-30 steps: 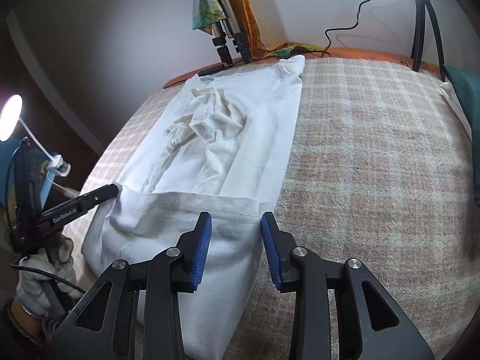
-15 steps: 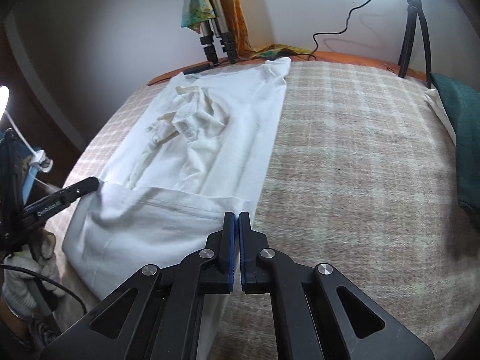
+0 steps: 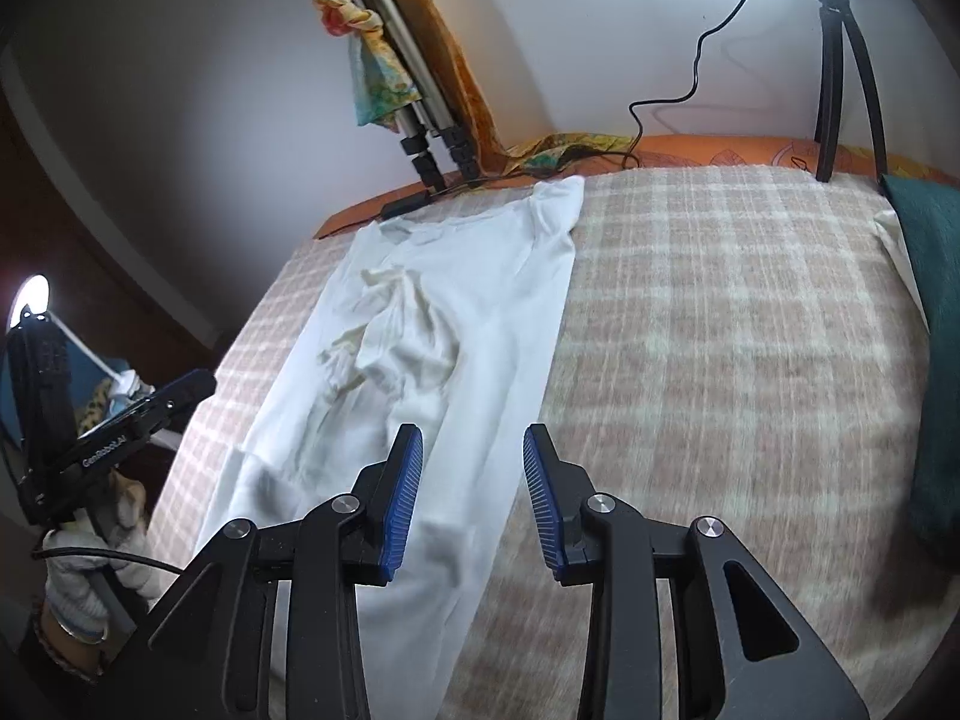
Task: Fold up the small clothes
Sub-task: 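Move both grippers to the collar end and grasp the shirt edge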
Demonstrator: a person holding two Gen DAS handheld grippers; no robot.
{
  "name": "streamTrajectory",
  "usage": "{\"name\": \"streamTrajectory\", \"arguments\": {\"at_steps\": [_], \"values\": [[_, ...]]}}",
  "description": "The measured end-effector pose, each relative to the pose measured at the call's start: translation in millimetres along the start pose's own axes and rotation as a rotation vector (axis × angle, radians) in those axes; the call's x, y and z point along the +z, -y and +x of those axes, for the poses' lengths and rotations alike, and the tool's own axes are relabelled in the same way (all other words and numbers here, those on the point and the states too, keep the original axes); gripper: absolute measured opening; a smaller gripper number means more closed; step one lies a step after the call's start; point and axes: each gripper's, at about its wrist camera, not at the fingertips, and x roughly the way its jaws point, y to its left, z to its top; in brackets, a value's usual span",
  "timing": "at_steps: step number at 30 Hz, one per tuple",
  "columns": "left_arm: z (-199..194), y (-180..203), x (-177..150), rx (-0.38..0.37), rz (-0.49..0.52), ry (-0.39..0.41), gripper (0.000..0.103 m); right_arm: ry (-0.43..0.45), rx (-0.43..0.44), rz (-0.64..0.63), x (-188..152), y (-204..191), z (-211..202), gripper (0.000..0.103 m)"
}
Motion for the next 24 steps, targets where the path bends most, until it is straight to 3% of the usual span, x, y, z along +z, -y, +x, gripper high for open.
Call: {"name": "streamTrajectory", "arguments": {"at_steps": [7, 10, 18, 22, 24], "values": [[56.6, -48.4, 35.2, -0.001, -0.073, -0.064, 0.039, -0.011, -0.042, -0.003, 45.7, 25.0, 33.7, 0.033], [83.3, -61.2, 51.4, -0.038, -0.126, -0.081, 0.050, -0.033, -0.024, 0.041, 63.7, 41.4, 56.8, 0.033], [146.3, -62.0, 82.1, -0.067, -0.128, -0.123, 0.051, -0.050, -0.024, 0.082, 104.3, 70.4, 103.9, 0.033], [167.0, -61.0, 92.4, -0.091, -0.149, -0.135, 0.052, -0.042, 0.055, 0.077, 122.0, 76.9, 120.6, 0.033], [173.3, -56.9, 96.3, -0.090, -0.137, -0.137, 0.052, -0.044, 0.046, 0.076, 129.6, 77.6, 128.9, 0.033]]}}
